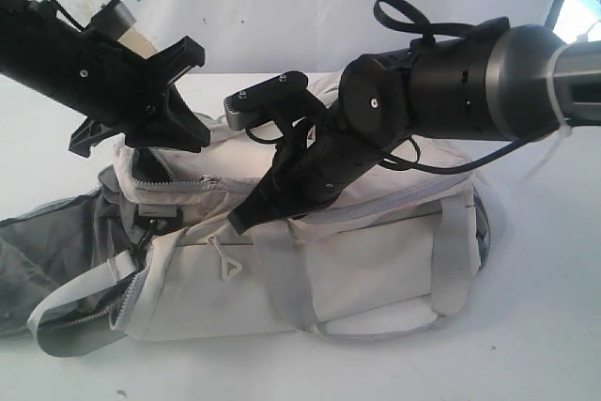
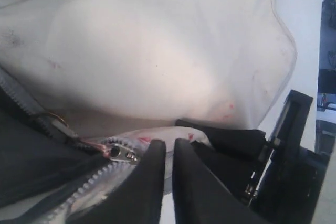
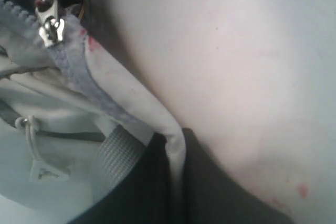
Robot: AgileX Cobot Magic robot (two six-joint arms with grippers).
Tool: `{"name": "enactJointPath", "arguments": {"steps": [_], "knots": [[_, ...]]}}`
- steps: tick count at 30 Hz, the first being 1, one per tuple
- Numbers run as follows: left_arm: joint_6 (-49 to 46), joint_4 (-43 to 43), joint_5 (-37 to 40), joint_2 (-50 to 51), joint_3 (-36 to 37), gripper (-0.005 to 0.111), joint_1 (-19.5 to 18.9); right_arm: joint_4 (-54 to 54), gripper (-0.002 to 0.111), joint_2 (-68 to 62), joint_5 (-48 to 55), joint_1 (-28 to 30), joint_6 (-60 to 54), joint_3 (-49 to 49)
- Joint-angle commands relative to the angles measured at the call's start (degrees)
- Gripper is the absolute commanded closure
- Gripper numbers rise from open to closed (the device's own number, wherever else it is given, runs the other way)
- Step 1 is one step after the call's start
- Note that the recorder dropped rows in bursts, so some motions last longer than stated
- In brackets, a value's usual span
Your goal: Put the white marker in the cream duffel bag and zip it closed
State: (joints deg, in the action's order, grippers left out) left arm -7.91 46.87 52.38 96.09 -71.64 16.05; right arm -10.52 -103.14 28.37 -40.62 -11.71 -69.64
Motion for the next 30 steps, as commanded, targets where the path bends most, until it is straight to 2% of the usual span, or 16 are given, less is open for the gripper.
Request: {"name": "enactJointPath", "arguments": {"steps": [1,5,8,14,19,30], "knots": [[4.4,-0.8,-1.6,-0.7,0.3,0.085,0.0,0.3,0.108,0.2,0.3,0.6,0.4,0.1],[5.5,-1.2,-1.8,-0.7,0.3,0.066,0.0,0.3,0.108,0.2,0.3,0.6,0.4,0.1],[7.9,-3.0,-2.6,-0.3,0.3,0.061,0.0,0.3,0.108,0.2,0.3,0.6,0.4,0.1],[12.4,-4.7,-0.3,3.0,0.3,0.061,0.0,0.3,0.108,0.3,0.7,0.6,-0.1,0.1],[16.0,-4.2,3.2,4.3,0.3,0.061,0.0,0.3,0.108,0.4,-4.8,0.6,-2.0,0.1],[31.0,-4.2,0.3,4.7,0.3,0.061,0.0,0.5,0.108,0.4,-10.9,0.6,-3.4,0.1]]}}
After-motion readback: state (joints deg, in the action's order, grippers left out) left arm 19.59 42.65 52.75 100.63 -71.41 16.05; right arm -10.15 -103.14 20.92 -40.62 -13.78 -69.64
